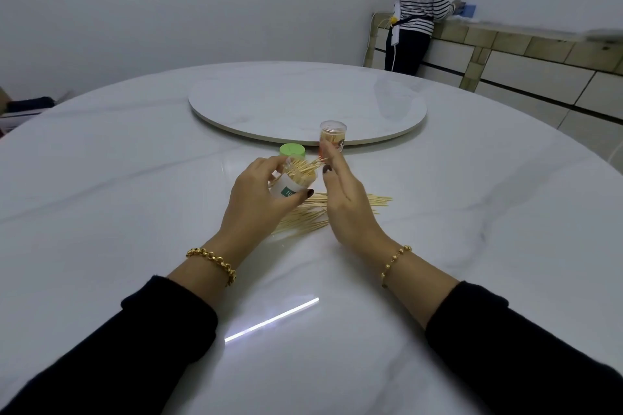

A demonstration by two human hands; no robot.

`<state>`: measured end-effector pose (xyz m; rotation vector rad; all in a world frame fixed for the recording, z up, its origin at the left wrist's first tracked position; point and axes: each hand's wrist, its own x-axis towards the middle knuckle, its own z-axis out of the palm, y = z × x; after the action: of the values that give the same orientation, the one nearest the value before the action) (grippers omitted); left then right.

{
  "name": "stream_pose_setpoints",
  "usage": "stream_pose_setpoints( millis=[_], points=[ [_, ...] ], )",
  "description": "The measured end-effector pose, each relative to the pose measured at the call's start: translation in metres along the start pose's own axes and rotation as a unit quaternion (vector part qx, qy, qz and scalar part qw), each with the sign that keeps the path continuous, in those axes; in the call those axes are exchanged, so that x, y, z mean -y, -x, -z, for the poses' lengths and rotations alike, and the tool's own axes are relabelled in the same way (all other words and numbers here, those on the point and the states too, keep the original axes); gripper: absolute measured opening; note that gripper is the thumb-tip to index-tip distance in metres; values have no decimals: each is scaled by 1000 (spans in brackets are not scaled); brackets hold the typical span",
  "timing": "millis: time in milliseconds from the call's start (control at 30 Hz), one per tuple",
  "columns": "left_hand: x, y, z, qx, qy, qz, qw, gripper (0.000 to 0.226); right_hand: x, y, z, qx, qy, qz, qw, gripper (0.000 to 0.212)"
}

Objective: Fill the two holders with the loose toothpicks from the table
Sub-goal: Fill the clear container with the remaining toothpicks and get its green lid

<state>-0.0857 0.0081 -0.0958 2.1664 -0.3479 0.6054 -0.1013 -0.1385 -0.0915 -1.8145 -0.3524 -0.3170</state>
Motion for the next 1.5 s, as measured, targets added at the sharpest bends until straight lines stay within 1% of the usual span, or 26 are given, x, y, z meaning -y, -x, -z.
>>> stream_pose_setpoints(
  millis=[100, 167, 233, 300, 400, 467, 567, 700, 867, 933, 1033, 1133, 1300, 1433, 1500],
  points=[
    [0, 0, 1, 5, 7, 3, 1000, 49, 6, 7, -8, 37, 24, 28, 999, 55],
    [-2, 1, 2, 14, 11, 3, 1000, 46, 8, 9, -11, 52, 75, 65, 994, 58],
    [-3, 1, 2, 20, 17, 2, 1000, 44, 8, 9, -12, 54, 130, 97, 985, 64],
    [-4, 2, 3, 19, 21, -2, 1000, 45, 5, 8, -12, 50, 172, 117, 977, 65],
    [-4, 2, 3, 10, 23, -4, 1000, 48, 2, 5, -10, 34, 232, 118, 965, 62],
    [-3, 2, 3, 7, 27, 2, 1000, 47, -2, 2, -6, 22, 262, 101, 960, 57],
    [-2, 1, 3, 2, 25, 8, 1000, 49, -5, -1, 0, 9, 253, 68, 965, 55],
    [-3, 1, 3, 3, 26, 2, 1000, 50, -3, 0, 2, 1, 219, 65, 974, 54],
    [-4, 1, 3, 0, 27, -15, 1000, 49, -3, 2, -1, 22, 204, 93, 974, 51],
    [-3, 1, 3, -8, 27, -10, 1000, 48, -2, 2, -1, 24, 195, 109, 974, 51],
    [1, 0, 5, -12, 23, 9, 1000, 51, 1, 2, -1, -3, 169, 144, 975, 52],
    [3, -1, 6, -15, 26, 14, 999, 53, 2, 2, 2, -31, 153, 179, 971, 47],
    [1, 0, 7, -14, 33, 7, 999, 52, -3, 0, 2, -31, 179, 179, 967, 49],
    [1, 0, 8, -12, 32, 7, 999, 53, -9, -3, 6, -37, 230, 168, 958, 50],
    [1, 0, 8, -13, 27, 6, 1000, 54, -9, -4, 8, -42, 224, 175, 958, 48]
  ],
)
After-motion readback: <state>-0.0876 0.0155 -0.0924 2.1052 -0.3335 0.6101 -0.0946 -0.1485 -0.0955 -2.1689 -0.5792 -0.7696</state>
